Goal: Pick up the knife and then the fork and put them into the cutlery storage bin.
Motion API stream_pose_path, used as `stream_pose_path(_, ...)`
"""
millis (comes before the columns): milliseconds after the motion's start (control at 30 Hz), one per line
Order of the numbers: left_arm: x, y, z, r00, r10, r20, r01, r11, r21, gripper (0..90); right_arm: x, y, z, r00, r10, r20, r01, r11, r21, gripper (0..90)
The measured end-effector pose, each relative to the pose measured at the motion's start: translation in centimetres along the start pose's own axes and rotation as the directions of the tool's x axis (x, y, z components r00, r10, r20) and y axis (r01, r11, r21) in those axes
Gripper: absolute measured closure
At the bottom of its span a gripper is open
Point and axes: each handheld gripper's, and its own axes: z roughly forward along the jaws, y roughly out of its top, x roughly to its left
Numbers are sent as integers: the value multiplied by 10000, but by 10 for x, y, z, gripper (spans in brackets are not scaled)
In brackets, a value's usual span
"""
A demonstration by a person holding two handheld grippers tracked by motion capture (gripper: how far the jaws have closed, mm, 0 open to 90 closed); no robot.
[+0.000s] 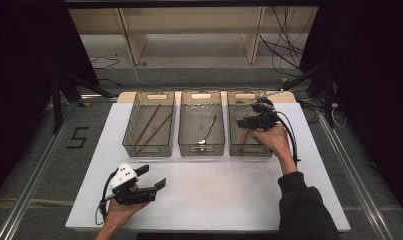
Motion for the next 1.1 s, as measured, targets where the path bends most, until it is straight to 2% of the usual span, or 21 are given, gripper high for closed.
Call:
stream_pose_path(200, 0, 0, 0, 10000, 16, -2, -16, 10000, -10, 182, 11, -6, -9, 9990, -287, -336, 269, 9982, -529, 463)
stream_pose_path(333, 0, 0, 0, 10000, 11, 20, -11, 10000, -10, 182, 20, -15, -14, 9973, -335, -658, 273, 9952, -937, 436)
stream_pose_path(533, 0, 0, 0, 10000, -45, 43, 45, 10000, 5, 182, 34, -30, -25, 9906, -734, -1156, 570, 9885, -1399, 411)
stream_pose_path(733, 0, 0, 0, 10000, -31, 40, 31, 10000, -4, 181, 46, -49, -32, 9847, -1065, -1377, 826, 9822, -1687, 384)
stream_pose_path(900, -1, -1, 1, 10000, -1, 60, 1, 10000, 25, 181, 51, -69, -35, 9801, -1131, -1634, 807, 9780, -1924, 363)
stream_pose_path(1100, 0, -1, 1, 10000, -30, 45, 30, 10000, 15, 182, 57, -93, -36, 9746, -1381, -1761, 1009, 9735, -2050, 348)
